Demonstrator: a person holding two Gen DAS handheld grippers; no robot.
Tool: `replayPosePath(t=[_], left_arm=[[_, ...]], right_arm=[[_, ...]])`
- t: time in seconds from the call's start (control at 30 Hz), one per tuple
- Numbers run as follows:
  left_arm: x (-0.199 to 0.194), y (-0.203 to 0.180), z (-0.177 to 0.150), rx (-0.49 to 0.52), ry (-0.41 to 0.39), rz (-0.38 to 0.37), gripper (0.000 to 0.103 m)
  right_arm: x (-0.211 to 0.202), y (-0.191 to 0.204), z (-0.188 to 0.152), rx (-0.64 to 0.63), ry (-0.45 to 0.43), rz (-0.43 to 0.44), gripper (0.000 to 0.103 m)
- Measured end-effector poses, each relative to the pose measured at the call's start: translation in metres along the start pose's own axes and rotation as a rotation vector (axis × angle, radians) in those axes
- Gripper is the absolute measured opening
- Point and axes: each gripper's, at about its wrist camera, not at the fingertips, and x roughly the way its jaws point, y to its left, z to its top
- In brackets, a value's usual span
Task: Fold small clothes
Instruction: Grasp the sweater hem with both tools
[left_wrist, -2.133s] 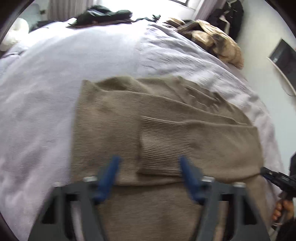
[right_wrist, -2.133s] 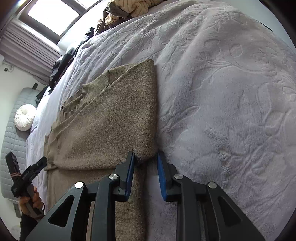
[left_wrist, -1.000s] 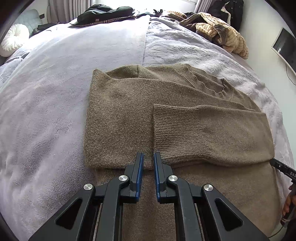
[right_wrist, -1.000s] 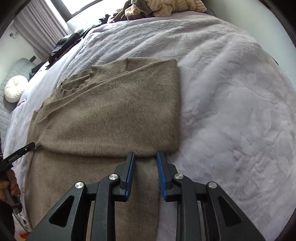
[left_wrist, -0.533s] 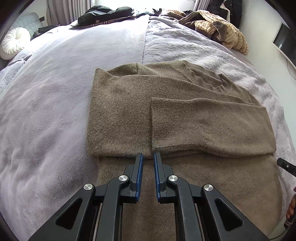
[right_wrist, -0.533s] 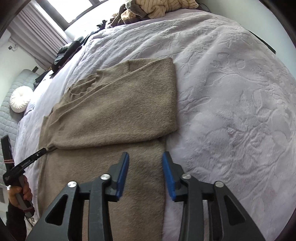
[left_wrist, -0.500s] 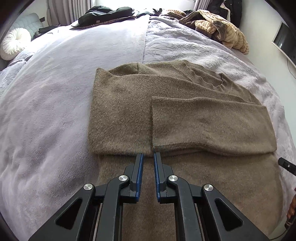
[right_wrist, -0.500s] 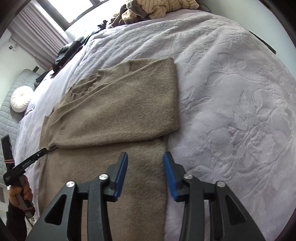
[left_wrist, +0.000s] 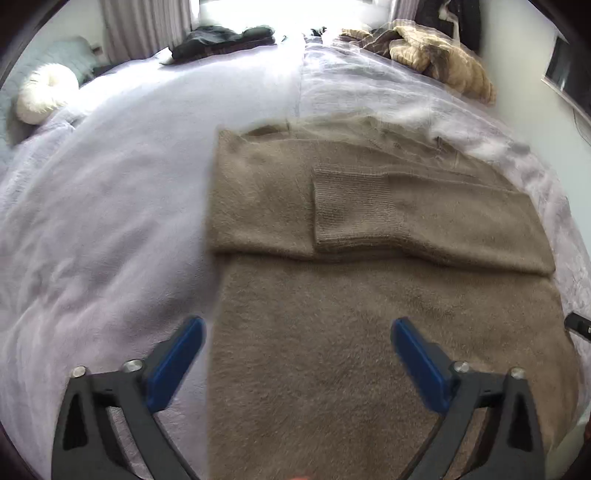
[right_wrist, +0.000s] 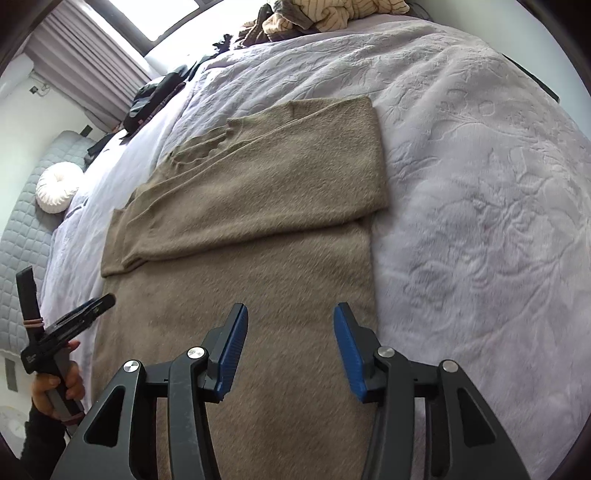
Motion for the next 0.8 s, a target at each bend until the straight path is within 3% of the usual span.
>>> replayPosePath(t=[0.2, 0.3, 0.43, 0.8], left_arm=[[-0.020, 0.012, -0.021, -0.002, 0.001, -0.008, 0.102], [-0.025, 0.020, -0.036, -0.020, 0.017, -0.018, 0.102], [-0.031, 0.036, -0.059, -0.043, 0.045, -0.052, 0.102], [-0.071, 0.060, -0.118, -0.069, 0.016, -0.223, 0.102]], right_arm=[[-0.011, 0.004, -0.020, 0.018, -0.003, 0.040, 0.053], [-0.018, 0.002, -0.032, 0.032, -0.009, 0.077, 0.072], [-0.030, -0.001, -0.049, 0.034, -0.023, 0.102, 0.072], [-0.066, -0.034, -0.110, 0.078, -0.070, 0.220, 0.072]])
